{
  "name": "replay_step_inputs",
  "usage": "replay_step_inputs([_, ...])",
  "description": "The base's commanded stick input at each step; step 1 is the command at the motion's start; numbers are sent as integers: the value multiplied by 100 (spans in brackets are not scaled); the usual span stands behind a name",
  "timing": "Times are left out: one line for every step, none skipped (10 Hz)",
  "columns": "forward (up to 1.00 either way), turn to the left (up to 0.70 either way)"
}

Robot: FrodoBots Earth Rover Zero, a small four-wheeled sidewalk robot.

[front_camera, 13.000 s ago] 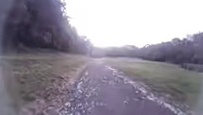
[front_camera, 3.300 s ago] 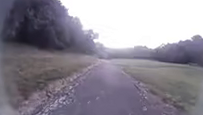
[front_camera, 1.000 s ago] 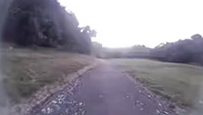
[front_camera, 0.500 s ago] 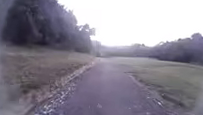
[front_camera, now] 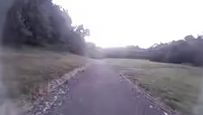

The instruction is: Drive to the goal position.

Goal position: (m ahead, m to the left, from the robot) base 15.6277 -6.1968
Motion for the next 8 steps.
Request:
replay_step_inputs([70, 0])
replay_step_inputs([70, 0])
replay_step_inputs([70, 0])
replay_step_inputs([70, 0])
replay_step_inputs([70, 0])
replay_step_inputs([70, 0])
replay_step_inputs([70, 0])
replay_step_inputs([70, 0])
